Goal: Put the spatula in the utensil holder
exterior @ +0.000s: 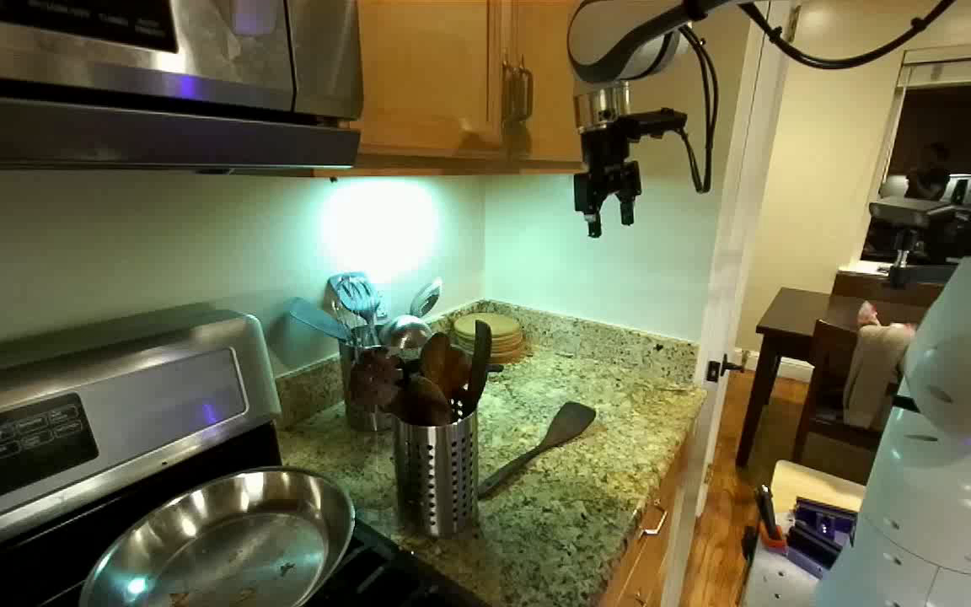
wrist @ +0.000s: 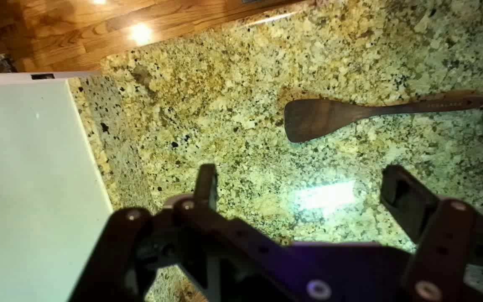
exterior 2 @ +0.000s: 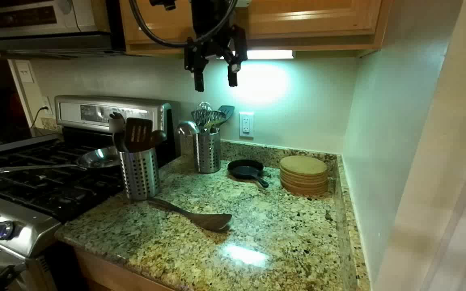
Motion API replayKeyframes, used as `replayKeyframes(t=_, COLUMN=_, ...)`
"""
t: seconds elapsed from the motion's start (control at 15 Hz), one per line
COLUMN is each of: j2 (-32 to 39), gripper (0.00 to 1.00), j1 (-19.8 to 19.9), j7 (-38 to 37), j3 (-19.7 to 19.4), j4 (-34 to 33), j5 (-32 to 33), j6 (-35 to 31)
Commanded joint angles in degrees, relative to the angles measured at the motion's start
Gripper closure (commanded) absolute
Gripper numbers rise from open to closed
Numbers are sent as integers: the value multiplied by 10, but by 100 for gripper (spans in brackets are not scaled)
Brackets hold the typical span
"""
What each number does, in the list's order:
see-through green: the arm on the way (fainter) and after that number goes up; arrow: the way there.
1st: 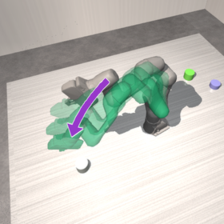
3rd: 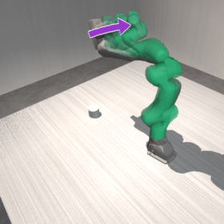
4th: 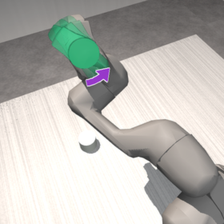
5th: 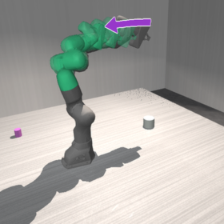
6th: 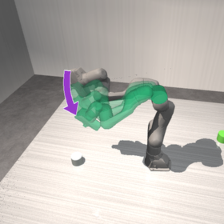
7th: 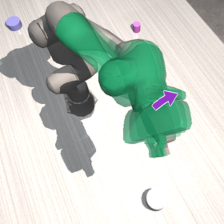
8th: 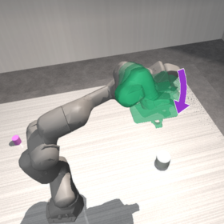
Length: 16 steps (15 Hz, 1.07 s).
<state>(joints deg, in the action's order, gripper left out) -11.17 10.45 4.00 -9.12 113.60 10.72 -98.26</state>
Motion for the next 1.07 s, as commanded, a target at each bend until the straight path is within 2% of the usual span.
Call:
replayKeyframes(t=0.0, j2=0, gripper=0, j1=-4, j7=0, j3=-3, j4=-1, j5=0, j6=1)
replayKeyframes(t=0.4, j2=0, gripper=0, j1=-4, j7=0, j3=-3, j4=-1, j5=0, j6=1)
replayKeyframes(t=0.67, j2=-5, gripper=0, j1=-3, j7=41, j3=-15, j4=14, j5=-20, j6=-26)
replayKeyframes(t=0.8, j2=-12, gripper=0, j1=0, j7=53, j3=-23, j4=36, j5=-37, j6=-62)
replayKeyframes(t=1.0, j2=-35, gripper=0, j1=4, j7=75, j3=-42, j4=102, j5=-79, j6=-156)
